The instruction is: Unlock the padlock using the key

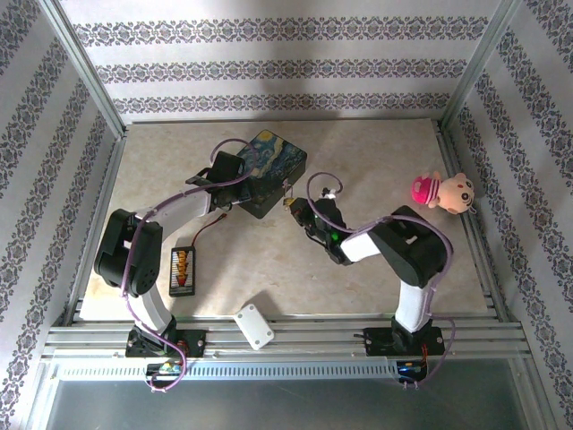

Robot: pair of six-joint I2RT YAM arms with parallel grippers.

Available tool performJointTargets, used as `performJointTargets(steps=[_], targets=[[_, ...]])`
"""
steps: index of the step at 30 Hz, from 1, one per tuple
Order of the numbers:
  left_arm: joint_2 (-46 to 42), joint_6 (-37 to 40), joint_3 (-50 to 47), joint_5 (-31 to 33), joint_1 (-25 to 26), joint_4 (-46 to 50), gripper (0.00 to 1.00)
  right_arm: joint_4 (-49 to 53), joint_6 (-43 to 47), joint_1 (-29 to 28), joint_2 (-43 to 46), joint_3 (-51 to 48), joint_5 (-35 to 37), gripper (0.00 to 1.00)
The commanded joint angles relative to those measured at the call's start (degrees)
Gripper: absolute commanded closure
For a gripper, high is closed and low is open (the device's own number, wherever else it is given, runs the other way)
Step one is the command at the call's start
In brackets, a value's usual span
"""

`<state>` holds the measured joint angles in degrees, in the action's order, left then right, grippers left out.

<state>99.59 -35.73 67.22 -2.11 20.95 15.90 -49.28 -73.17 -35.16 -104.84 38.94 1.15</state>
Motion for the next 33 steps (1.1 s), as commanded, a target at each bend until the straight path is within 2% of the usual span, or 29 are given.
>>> performJointTargets(steps=[1, 4, 7, 12, 17, 22, 28, 33], targets=[[-0.12, 2.75, -2.19, 1.74, 0.09, 8.01, 0.49, 17.17, 6.72, 0.95, 2.78, 2.74, -0.99, 1.00], [-0.42, 2.77, -2.40, 1.85, 0.09, 8.03, 0.49, 23.74, 10.72, 1.91, 2.22, 6.00, -2.63, 1.00], [-0.61, 2.76, -2.61, 1.80, 0.07, 8.14, 0.51, 28.89, 14.74, 1.76, 2.30, 8.76, -1.14, 1.00], [-1.24, 2.68, -2.92, 1.85, 0.06, 8.16, 0.53, 32.05, 20.69, 0.51, 4.15, 10.80, 4.92, 1.00], [-1.51, 2.77, -3.02, 1.67, 0.06, 8.06, 0.53, 30.99, 25.68, -1.69, 4.53, 11.29, 11.52, 1.00], [-1.24, 2.51, -3.08, 1.01, 0.10, 7.53, 0.54, 29.00, 24.07, -3.32, 4.47, 11.20, 16.77, 1.00], [-1.32, 2.00, -4.20, -0.50, 0.06, 7.07, 0.57, 27.44, 17.67, -5.48, 3.48, 12.77, 24.58, 1.00], [-2.89, -0.92, -8.08, -2.17, 0.30, 4.49, 0.61, 24.97, 12.90, -6.12, 1.21, 14.03, 27.10, 1.00]])
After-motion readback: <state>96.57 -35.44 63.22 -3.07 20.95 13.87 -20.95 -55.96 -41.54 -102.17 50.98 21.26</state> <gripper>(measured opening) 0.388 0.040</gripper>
